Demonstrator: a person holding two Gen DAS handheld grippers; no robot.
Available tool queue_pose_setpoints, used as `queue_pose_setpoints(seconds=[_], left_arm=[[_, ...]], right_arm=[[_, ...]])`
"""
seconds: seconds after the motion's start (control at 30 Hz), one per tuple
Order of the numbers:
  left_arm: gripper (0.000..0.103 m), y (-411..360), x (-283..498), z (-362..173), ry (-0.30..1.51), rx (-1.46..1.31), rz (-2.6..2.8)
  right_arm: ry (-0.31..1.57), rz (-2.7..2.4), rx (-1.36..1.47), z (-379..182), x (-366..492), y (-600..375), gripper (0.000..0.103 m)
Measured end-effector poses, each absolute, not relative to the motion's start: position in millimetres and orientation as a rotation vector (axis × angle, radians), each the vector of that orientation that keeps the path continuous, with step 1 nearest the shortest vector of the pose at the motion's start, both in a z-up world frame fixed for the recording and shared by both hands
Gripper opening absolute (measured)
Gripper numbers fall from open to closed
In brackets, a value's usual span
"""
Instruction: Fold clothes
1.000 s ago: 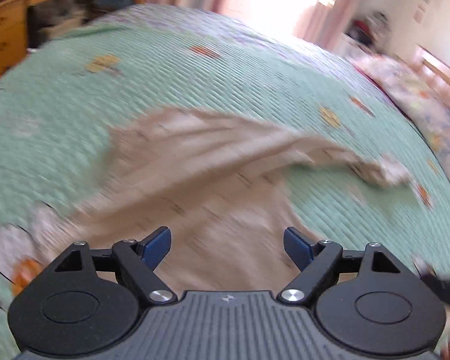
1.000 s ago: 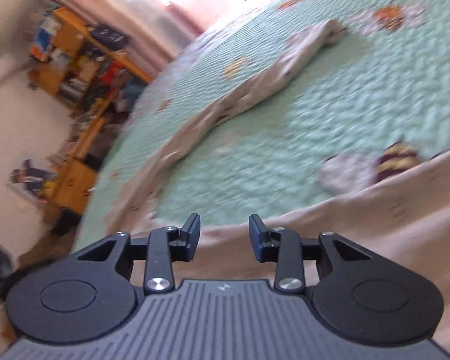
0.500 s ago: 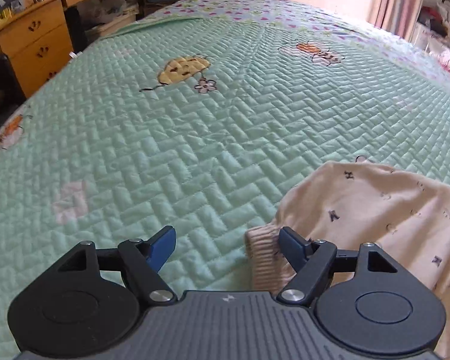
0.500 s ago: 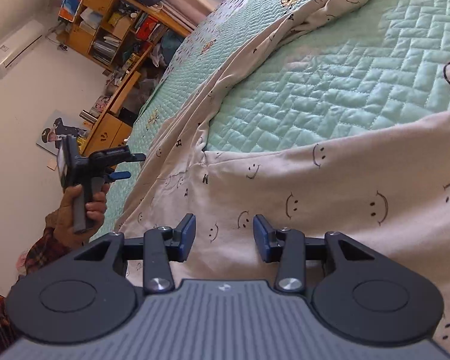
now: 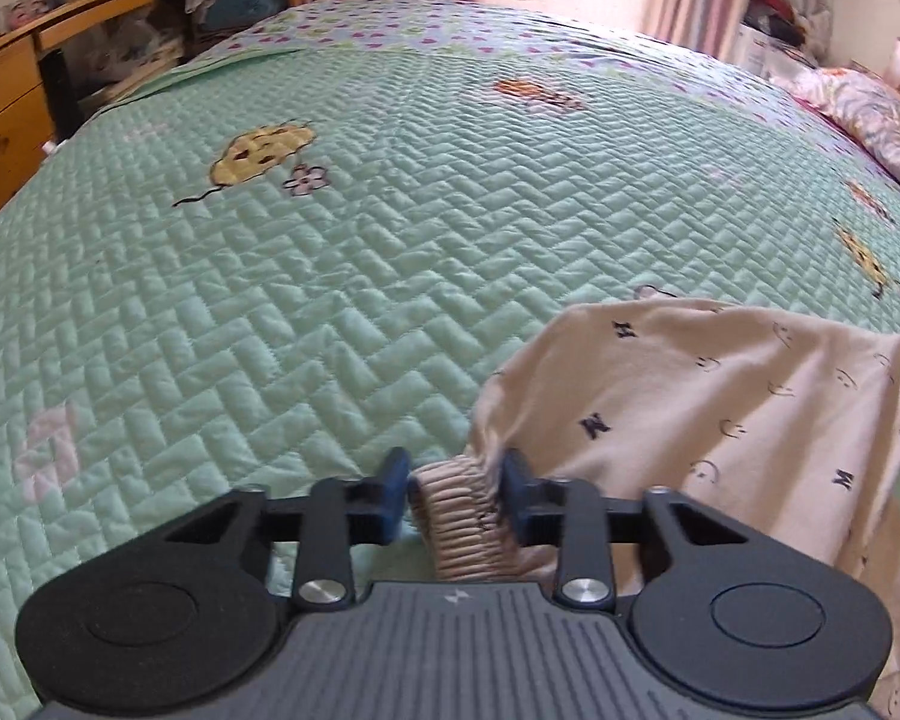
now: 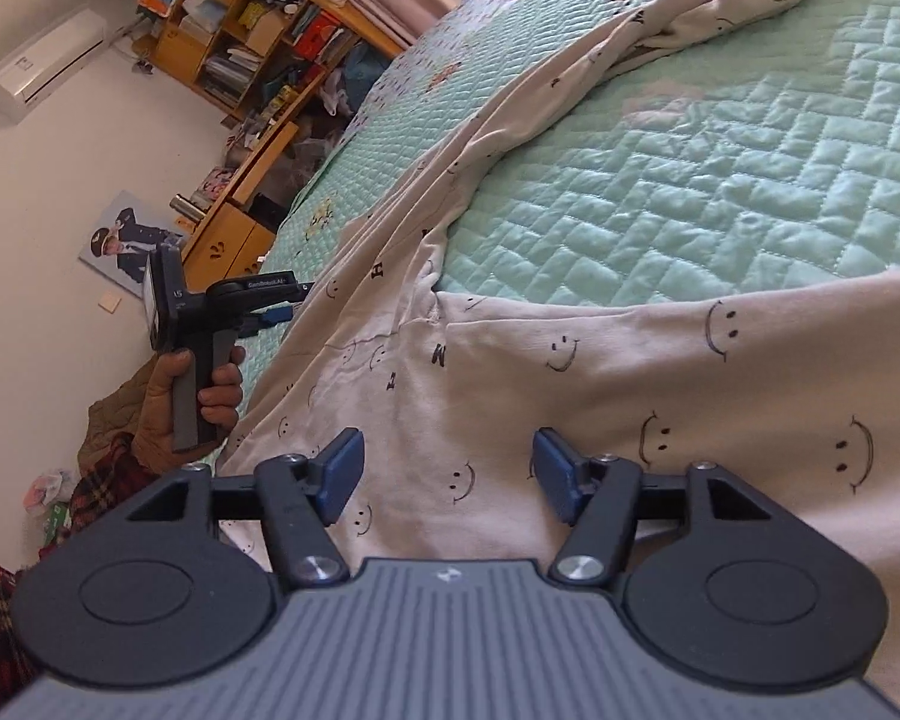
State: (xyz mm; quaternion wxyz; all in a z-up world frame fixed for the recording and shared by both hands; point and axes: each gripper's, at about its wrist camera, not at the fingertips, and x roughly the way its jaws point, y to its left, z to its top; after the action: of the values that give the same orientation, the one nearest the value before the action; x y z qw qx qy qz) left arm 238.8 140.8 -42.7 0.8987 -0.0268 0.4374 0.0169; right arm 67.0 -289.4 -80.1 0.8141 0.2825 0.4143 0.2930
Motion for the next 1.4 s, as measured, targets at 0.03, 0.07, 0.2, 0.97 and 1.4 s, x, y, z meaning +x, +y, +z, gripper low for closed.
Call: queue_pose_setpoints(seconds=[0.03,0.07,0.2,0.97,1.4], left_arm=[[0.026,137,238,-42,0.900,-0.029,0.039],[0.025,134,238,-41,0.895,-0.003,0.041],[0.024,128,236,-39,0.872,0.069,0.055],[0.049,148,238,-34,0.857,0.125,0.146],[0.058,156,220,-26,0.873,0.081,0.150]], right_arm=[[0.881,0.628,0.581,-79,66,-288,0.064],[0.878,0.626,0.566,-78,65,-286,0.064],[0.871,0.618,0.533,-77,62,-282,0.064],[0.788,0.842,0.515,-43,59,-239,0.065],[0.951,0.998,0.482,-77,85,-65,0.068]])
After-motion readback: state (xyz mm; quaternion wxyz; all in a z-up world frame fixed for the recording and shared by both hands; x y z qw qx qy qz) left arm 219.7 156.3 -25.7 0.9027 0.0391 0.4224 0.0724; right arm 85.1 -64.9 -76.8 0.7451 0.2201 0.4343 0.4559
